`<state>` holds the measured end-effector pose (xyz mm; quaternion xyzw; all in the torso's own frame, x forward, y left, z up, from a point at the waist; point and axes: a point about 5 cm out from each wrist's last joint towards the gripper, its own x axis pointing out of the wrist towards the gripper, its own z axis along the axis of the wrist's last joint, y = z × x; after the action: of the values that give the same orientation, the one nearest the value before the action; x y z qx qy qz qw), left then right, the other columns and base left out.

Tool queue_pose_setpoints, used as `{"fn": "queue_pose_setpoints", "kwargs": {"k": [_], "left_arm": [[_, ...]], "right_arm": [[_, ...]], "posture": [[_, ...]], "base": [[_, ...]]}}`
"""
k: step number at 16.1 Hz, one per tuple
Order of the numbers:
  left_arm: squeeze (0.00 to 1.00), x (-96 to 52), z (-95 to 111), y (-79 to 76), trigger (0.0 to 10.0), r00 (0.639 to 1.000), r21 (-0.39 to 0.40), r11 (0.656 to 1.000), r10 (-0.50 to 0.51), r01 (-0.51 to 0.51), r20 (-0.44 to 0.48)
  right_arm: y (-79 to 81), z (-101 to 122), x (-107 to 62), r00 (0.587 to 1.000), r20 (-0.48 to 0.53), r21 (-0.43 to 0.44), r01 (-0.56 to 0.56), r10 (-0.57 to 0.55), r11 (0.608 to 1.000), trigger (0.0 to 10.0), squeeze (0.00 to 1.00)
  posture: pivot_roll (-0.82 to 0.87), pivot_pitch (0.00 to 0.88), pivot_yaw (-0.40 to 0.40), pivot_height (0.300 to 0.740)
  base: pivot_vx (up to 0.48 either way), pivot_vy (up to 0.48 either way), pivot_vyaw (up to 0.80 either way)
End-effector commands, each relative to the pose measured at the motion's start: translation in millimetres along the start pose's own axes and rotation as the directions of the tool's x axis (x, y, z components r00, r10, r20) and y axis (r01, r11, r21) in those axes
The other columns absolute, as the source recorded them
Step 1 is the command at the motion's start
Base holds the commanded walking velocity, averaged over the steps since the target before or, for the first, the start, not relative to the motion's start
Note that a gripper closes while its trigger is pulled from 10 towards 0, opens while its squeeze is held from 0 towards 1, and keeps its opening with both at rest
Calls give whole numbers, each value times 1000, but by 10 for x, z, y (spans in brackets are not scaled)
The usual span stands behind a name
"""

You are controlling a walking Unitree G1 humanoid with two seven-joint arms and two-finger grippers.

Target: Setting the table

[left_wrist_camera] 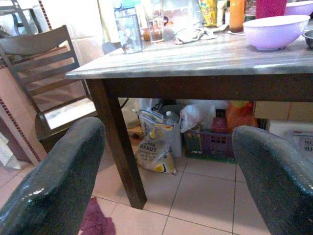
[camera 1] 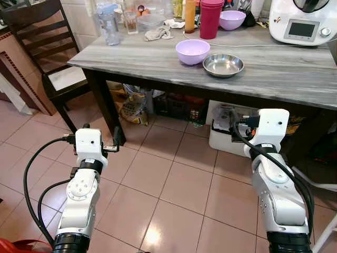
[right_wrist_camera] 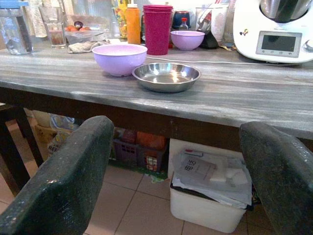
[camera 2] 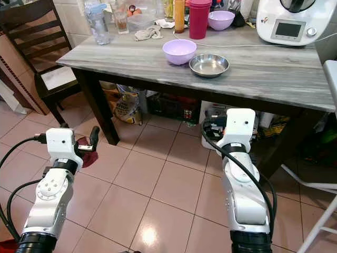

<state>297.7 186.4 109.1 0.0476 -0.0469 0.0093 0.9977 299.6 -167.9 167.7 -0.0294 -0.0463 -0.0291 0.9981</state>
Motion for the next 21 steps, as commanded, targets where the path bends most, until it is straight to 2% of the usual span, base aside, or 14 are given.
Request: {"fn": "queue_pose_setpoints", "kwargs": {"k": [1,5,7,10,12,13,14,16,20,21], "left_arm": [[0,54,-47,-263,10000,998,-72,996,-51,49,-26],[0,28,-67,-221,10000,999,-88,996,-23,20,-35],[0,-11,-151,-201,10000,995,-139,990,-38,24,-95],[0,-26,-161,-182,10000,995,-115,993,-42,31,-86],[0,-17,-163,-158,10000,996,-102,995,-32,23,-80],[0,-15,-166,-148,10000,996,-105,994,-28,19,-80],[0,-25,-184,-128,10000,996,-77,997,-26,20,-81],[0,-58,-201,-109,10000,997,-55,998,-18,14,-75],[0,-94,-192,-96,10000,999,-54,998,28,-30,-47],[0,-81,-219,-121,10000,998,-52,998,24,-27,-53]], "right_arm": [[213,-511,-90,968,-237,26,-76,80,997,10000,0],[214,-518,-50,971,-218,39,-88,94,995,10000,0],[198,-538,-52,973,-214,31,-84,88,996,10000,0],[174,-570,-40,972,-223,30,-70,75,997,10000,0],[174,-527,-22,982,-172,7,-73,73,997,10000,0],[157,-487,-20,988,-136,-31,-72,67,997,10000,0],[118,-431,-15,996,-81,-96,-42,34,995,10000,0],[57,-362,-22,999,-34,-120,-14,10,993,10000,0],[-53,-342,-89,999,18,-108,-25,27,994,10000,0],[-59,-371,-92,1000,8,-70,-10,11,998,10000,0]], "posture": [[-148,0,59,740],[-138,0,50,740],[-129,0,49,740],[-129,0,53,740],[-131,0,56,740],[-132,0,56,740],[-136,0,48,740],[-143,0,49,740],[-147,0,41,740],[-156,0,28,740]], "base": [[0,0,0],[0,0,0],[0,0,0],[0,0,0],[0,0,0],[0,0,0],[0,0,0],[0,0,0],[0,0,0],[0,0,0]]}}
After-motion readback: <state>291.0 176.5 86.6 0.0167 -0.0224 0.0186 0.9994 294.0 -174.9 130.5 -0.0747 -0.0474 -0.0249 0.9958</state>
